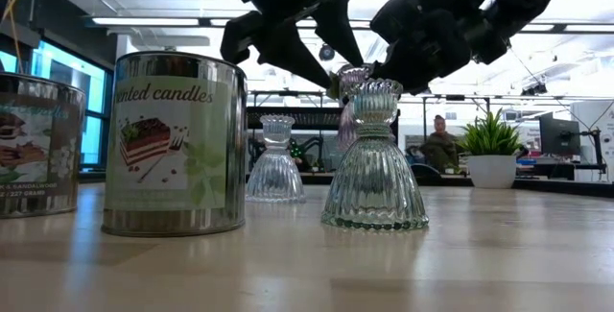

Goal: Pick & Place candle stick holders
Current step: Put the pink glass candlestick on the shelf

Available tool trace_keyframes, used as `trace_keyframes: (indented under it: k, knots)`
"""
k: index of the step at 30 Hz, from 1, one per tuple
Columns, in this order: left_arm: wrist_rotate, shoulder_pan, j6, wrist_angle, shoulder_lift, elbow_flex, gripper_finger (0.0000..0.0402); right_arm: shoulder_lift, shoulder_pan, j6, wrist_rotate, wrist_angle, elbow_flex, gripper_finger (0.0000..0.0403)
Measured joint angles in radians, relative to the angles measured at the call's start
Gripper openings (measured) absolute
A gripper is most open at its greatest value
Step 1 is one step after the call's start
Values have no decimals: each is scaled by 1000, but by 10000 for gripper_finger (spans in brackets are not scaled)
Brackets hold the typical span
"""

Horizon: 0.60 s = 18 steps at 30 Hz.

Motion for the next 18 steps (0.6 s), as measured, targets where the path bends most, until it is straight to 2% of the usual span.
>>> trace_keyframes:
  k: [8,18]
  knots:
    - [-76,6,-2,25,0,0,248,0,5,-5,-31,-2,0,113]
    - [-60,3,-12,5,0,-1,248,0,0,-12,-16,-2,0,113]
